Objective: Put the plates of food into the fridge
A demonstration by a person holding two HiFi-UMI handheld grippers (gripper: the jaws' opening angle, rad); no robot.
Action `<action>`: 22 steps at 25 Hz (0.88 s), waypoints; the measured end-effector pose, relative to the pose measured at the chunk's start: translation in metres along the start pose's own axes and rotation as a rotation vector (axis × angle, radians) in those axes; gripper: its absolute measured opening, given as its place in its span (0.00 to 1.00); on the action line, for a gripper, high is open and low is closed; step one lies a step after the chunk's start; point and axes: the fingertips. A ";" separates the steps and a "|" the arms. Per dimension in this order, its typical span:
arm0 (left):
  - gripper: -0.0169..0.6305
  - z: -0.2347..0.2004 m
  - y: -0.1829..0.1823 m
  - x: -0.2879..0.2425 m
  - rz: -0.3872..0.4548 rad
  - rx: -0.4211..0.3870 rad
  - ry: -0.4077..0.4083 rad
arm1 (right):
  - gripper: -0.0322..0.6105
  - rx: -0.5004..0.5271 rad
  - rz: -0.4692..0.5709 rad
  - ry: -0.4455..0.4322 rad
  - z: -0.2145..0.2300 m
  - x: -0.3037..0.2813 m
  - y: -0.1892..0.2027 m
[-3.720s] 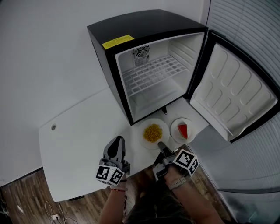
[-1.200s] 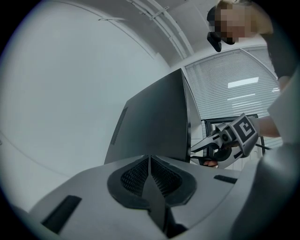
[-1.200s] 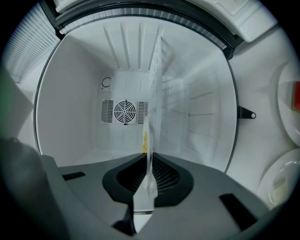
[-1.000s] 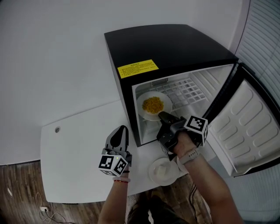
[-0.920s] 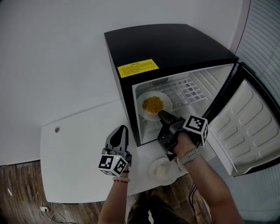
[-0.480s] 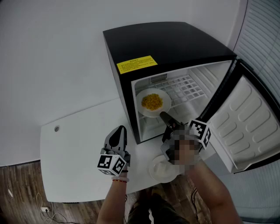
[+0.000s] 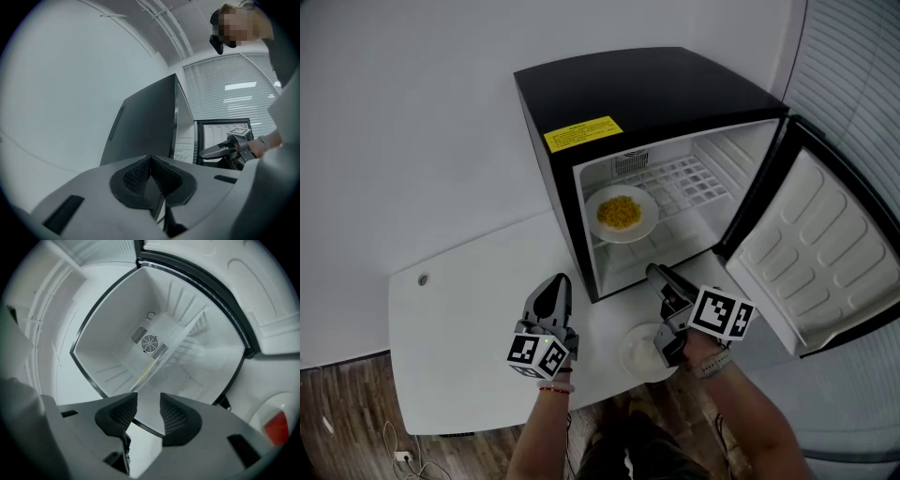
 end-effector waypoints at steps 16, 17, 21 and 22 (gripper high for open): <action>0.04 0.063 -0.013 0.045 -0.010 0.010 0.226 | 0.06 0.709 0.097 0.223 -0.040 0.068 0.046; 0.04 0.070 -0.016 0.049 -0.011 0.007 0.242 | 0.06 0.711 0.100 0.220 -0.043 0.071 0.050; 0.04 0.094 -0.022 0.060 -0.008 -0.023 0.292 | 0.06 0.716 0.114 0.215 -0.052 0.083 0.064; 0.04 0.098 -0.021 0.062 -0.011 -0.029 0.301 | 0.06 0.723 0.115 0.218 -0.055 0.086 0.068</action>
Point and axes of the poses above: the fingertips, and each gripper's own axes: x backward along the fingers, z to its right, y out of its underside, and after that the axes turned 12 degrees about -z, right-handed
